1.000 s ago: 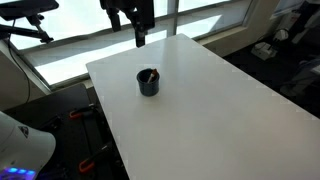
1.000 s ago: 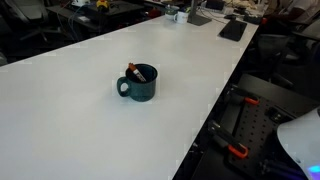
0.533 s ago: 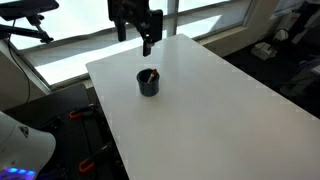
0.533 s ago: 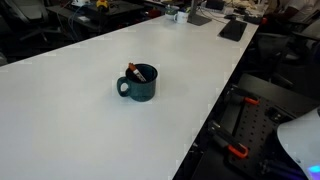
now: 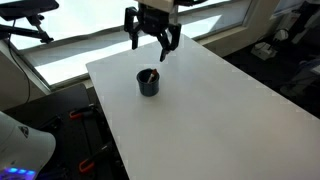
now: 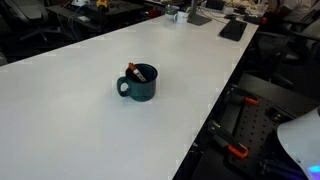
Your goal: Put the marker on the table
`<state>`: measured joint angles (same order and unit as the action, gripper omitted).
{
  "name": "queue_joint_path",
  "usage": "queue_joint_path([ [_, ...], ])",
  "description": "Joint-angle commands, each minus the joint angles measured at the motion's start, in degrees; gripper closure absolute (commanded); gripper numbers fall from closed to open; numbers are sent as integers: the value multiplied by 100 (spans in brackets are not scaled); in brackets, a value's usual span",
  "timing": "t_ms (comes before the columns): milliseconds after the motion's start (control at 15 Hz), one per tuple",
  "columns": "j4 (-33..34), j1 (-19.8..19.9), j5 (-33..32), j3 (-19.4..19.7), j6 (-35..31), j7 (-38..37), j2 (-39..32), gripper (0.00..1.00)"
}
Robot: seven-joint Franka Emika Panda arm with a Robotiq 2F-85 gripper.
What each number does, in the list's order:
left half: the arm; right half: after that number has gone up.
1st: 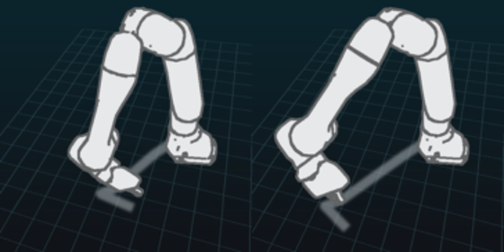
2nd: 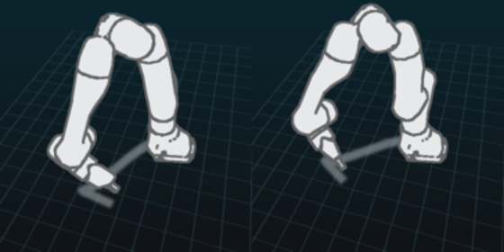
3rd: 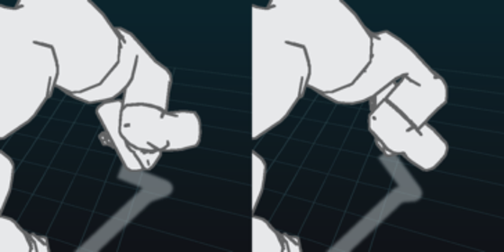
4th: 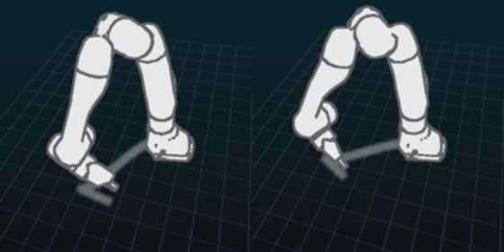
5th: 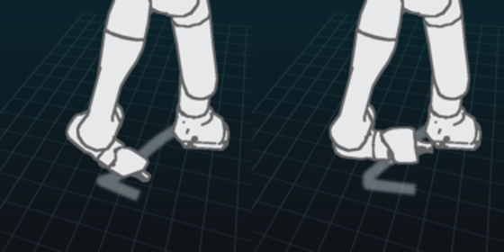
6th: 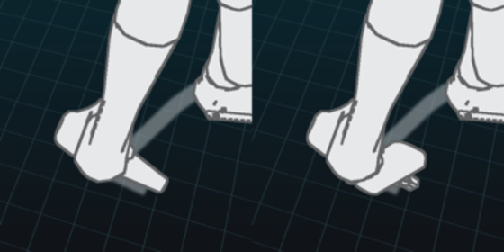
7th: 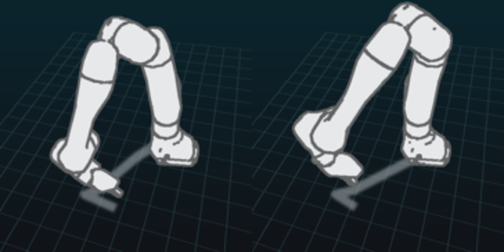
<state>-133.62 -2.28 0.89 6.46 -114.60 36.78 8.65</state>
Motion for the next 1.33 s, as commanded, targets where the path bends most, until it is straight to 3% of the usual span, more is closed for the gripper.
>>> queue_joint_path([
  [0, 667, 39, 259, -99, 223, 549, -670, 0],
  [467, 1647, 165, 503, -437, 907, 1267, -1687, 0],
  [1267, 2493, 225, 96, -802, 1247, 994, -2737, 0],
])
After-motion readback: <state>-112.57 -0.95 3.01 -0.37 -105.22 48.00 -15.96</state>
